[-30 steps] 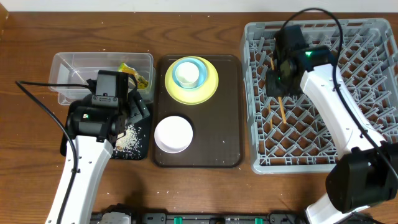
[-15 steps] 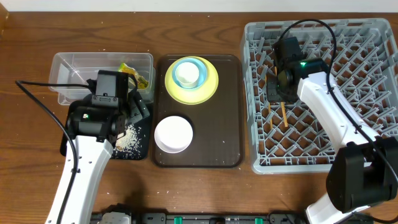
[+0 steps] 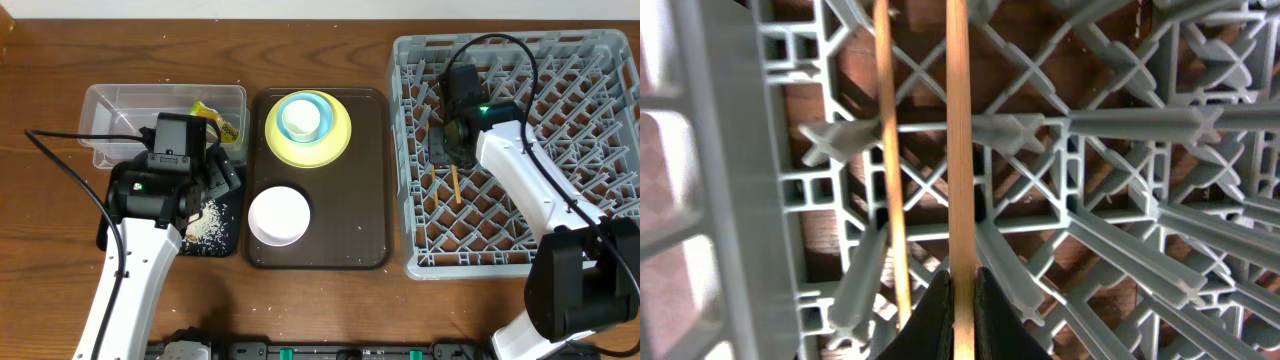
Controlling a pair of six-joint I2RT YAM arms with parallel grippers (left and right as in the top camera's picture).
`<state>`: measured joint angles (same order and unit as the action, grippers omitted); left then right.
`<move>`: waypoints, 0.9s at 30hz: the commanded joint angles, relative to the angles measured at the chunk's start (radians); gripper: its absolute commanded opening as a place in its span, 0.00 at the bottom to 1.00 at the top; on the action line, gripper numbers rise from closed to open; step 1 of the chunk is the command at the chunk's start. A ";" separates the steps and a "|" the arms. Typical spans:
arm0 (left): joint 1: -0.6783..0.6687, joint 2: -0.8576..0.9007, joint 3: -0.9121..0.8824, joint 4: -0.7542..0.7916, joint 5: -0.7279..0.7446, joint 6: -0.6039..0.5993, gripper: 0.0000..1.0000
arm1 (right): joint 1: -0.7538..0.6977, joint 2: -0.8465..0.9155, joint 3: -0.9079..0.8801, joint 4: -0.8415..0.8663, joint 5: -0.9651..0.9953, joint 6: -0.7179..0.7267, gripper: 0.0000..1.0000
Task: Sort waste into correct bins and load items into the dishwasher rack
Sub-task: 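Release the chopstick in the rack and raise the right gripper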
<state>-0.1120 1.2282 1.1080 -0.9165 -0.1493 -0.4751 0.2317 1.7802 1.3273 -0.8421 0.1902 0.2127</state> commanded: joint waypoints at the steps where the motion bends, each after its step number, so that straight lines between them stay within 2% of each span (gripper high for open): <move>1: 0.004 0.002 0.010 -0.003 -0.016 -0.010 0.94 | -0.010 0.006 -0.014 0.006 0.056 -0.012 0.07; 9: 0.004 0.002 0.010 -0.003 -0.016 -0.010 0.94 | -0.011 0.006 -0.014 0.010 0.076 -0.013 0.18; 15: 0.004 0.002 0.010 -0.003 -0.016 -0.010 0.94 | -0.009 0.003 0.003 0.007 0.055 -0.012 0.18; 23: 0.004 0.002 0.010 -0.003 -0.016 -0.010 0.94 | -0.008 -0.015 0.169 -0.113 -0.232 -0.009 0.19; 27: 0.004 0.002 0.010 -0.003 -0.016 -0.010 0.94 | -0.008 -0.015 0.195 -0.141 -0.356 0.040 0.19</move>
<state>-0.1120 1.2282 1.1080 -0.9165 -0.1497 -0.4751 0.2314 1.7790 1.5021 -0.9688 -0.0288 0.2127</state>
